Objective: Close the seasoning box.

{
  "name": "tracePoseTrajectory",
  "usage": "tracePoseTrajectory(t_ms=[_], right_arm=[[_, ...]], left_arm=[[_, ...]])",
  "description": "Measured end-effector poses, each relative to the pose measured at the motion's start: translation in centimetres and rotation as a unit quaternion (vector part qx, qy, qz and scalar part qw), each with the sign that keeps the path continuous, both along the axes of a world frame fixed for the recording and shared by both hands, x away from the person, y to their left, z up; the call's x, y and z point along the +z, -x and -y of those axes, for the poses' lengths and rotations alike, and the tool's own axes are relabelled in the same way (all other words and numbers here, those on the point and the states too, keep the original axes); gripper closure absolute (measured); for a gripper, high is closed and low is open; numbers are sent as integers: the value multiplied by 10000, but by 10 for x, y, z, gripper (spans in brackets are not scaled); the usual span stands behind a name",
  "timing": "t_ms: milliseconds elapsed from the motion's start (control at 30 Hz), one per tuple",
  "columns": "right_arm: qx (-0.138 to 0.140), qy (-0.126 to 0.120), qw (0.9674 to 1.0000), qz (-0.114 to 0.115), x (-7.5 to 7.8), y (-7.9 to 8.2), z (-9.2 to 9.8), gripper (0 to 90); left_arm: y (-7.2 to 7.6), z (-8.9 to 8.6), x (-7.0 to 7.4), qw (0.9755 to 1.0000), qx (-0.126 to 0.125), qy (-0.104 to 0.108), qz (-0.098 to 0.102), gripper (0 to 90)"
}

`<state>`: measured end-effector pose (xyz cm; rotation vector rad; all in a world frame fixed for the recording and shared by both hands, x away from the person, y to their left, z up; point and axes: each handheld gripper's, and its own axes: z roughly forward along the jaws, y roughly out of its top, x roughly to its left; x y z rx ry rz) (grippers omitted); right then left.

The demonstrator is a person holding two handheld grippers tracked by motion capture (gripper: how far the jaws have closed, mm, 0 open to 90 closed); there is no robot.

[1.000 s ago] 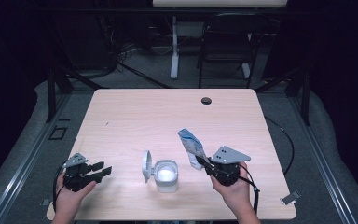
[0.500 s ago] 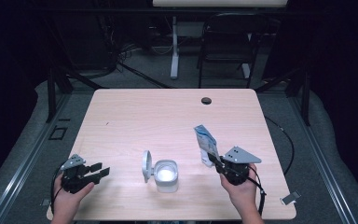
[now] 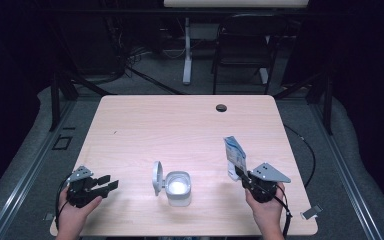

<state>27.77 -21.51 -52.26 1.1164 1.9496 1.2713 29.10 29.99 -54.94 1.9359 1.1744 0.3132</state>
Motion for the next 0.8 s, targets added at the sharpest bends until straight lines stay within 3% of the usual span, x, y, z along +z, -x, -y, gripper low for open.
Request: tracePoseTrajectory(t_ms=[33, 200, 533, 800], right_arm=[[-14, -107, 9999, -5, -3, 0, 2, 900], [-114, -100, 9999, -74, -6, 2, 7, 900], [-200, -56, 9998, -51, -9, 0, 6, 900], [-221, 62, 9996, -171, -13, -1, 4, 899]], left_arm=[[0, 0, 0, 10000, -2, -1, -2, 546], [0, -1, 1, 10000, -5, 13, -3, 549], [0, -1, 1, 10000, 6, 15, 7, 546], [0, -2, 2, 10000, 28, 23, 39, 546]])
